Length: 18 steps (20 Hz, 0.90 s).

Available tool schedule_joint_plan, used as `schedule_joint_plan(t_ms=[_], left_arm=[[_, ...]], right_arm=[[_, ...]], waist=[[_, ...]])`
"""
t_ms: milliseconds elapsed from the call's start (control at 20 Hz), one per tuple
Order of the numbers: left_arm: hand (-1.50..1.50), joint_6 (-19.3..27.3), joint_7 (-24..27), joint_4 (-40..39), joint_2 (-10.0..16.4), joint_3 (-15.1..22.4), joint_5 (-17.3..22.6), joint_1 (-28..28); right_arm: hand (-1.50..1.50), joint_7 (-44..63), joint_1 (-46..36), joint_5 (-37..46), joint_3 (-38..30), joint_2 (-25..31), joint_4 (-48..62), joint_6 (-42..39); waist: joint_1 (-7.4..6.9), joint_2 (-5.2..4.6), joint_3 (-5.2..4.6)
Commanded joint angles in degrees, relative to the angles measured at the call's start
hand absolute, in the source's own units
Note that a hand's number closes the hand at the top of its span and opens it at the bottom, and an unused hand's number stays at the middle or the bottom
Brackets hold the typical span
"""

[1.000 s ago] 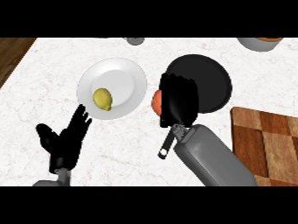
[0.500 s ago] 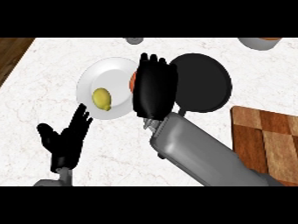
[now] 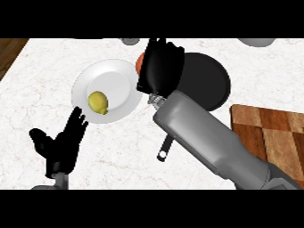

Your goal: Pick the squash from the cutting board and place it in the pan

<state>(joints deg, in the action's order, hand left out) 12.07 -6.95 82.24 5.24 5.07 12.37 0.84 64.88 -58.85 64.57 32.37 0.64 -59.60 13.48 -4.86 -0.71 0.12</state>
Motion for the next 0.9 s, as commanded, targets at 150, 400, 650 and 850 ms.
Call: schedule_joint_plan(t_ms=[150,400,650,850], left_arm=[[0.0,-0.21,1.24,-0.7,-0.53,-0.32,0.26,2.23],[0.0,0.9,0.86,-3.79,-0.72,-1.65,-0.19,-2.12],[0.0,1.12,-0.78,0.63,-0.94,0.18,-0.76,0.22],[0.0,-0.39,-0.86,2.6,0.16,0.42,-0.29,2.65]], right_arm=[[1.5,0.11,-2.37,2.61,-6.13,-0.61,16.78,14.63],[1.5,-6.01,-3.17,1.35,-11.99,-0.6,25.32,22.78],[1.5,-18.6,-2.74,-3.61,-18.93,3.37,34.2,29.66],[-1.5,-14.45,-5.23,-2.91,-20.49,4.62,42.92,21.21]], waist=[[1.4,-0.43,-0.16],[2.11,-0.66,-0.14],[0.99,-1.11,-0.04],[-0.01,-0.99,-0.1]])
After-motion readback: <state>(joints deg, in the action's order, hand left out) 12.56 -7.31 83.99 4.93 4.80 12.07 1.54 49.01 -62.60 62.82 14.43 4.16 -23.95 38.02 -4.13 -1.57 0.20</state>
